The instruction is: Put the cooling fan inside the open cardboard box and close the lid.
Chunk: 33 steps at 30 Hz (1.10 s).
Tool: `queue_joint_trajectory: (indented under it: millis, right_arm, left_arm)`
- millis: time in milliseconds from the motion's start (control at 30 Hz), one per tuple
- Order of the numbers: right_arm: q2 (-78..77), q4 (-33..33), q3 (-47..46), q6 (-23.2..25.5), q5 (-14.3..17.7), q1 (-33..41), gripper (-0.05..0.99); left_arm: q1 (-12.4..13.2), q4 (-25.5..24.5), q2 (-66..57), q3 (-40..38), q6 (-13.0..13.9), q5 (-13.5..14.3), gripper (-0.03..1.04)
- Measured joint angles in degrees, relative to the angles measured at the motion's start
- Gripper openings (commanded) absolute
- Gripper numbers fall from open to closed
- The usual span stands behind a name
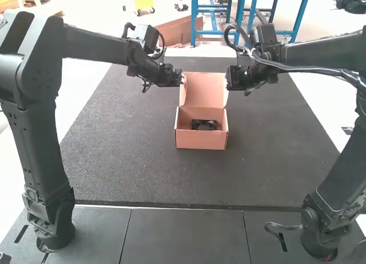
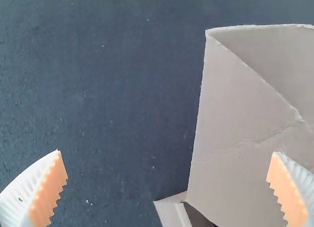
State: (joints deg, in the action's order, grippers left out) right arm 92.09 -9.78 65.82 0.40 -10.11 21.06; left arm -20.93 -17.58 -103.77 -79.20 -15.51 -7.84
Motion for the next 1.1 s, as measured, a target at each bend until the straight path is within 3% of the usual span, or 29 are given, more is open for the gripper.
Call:
queue_joint_trajectory:
  millis: [367, 1100]
  right_arm:
    - [-5.53, 4.87, -8.57, 1.29, 3.72, 2.05, -0.01]
    - [-8.28, 6.56, -18.47, 3.45, 4.33, 6.47, -0.01]
  left_arm:
    - [0.00, 0.28, 2.62, 3.17, 0.00, 0.00, 0.97]
    - [-0.09, 1.42, 5.73, 10.10, 0.00, -0.79, 0.97]
